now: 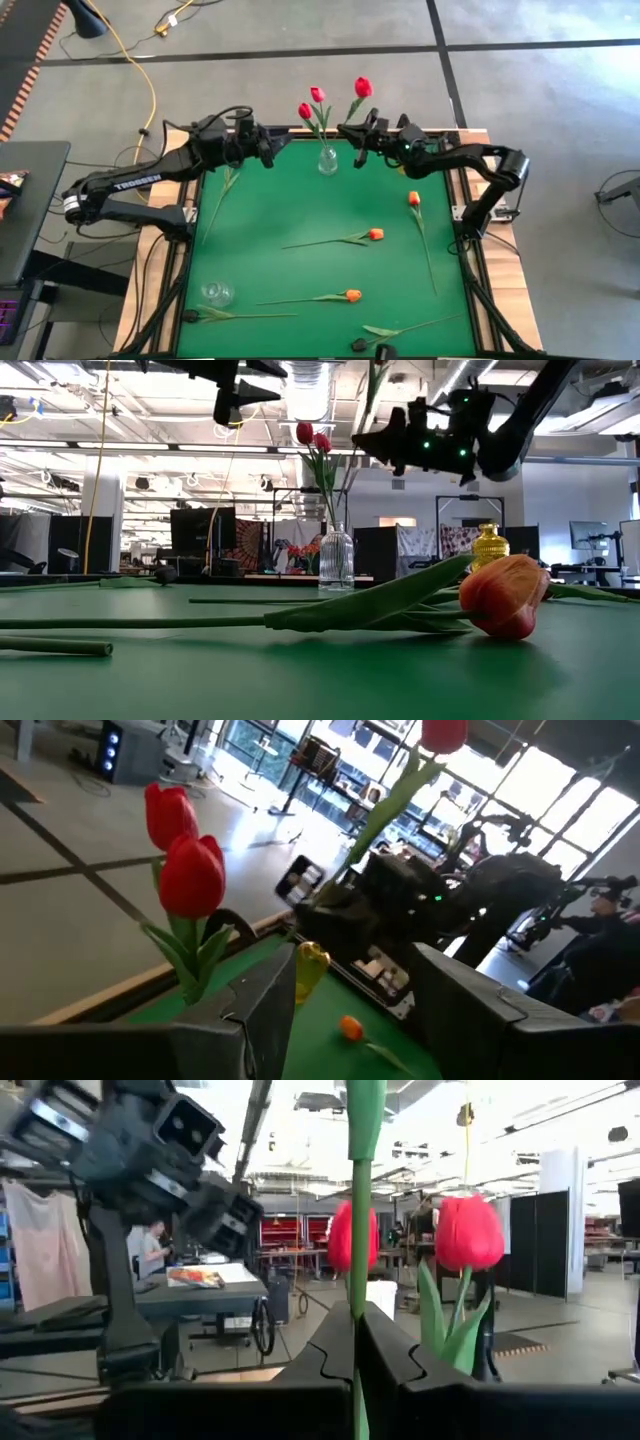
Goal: Sort flowers into vase by color
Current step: Put the red flower into the top transparent vase
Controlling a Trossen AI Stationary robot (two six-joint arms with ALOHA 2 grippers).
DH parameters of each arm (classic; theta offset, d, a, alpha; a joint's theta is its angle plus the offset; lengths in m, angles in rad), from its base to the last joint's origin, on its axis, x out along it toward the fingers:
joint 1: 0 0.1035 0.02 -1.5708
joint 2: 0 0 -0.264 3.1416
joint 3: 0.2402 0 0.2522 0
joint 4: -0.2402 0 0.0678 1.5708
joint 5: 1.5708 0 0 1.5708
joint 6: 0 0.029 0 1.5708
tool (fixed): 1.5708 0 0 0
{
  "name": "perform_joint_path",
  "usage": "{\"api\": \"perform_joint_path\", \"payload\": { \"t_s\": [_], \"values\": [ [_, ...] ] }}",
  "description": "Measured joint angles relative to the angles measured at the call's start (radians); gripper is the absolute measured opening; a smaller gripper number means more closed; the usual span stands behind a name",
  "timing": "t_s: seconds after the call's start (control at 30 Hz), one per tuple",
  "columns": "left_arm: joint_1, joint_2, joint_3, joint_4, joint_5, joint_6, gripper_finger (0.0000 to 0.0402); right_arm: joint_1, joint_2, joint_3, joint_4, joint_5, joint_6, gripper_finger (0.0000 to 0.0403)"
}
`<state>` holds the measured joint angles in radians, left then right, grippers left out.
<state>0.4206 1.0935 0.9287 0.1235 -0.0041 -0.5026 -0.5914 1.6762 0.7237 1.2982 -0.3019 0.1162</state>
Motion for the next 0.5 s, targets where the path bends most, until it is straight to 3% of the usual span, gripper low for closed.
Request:
{"api": "perform_joint_path", "payload": {
  "t_s": [0.5],
  "values": [
    [-0.013, 0.0, 0.0, 0.003, 0.026, -0.026, 0.0182, 0.0, 0.048, 0.042, -0.052, 0.016, -0.027, 0.0027]
  ]
}}
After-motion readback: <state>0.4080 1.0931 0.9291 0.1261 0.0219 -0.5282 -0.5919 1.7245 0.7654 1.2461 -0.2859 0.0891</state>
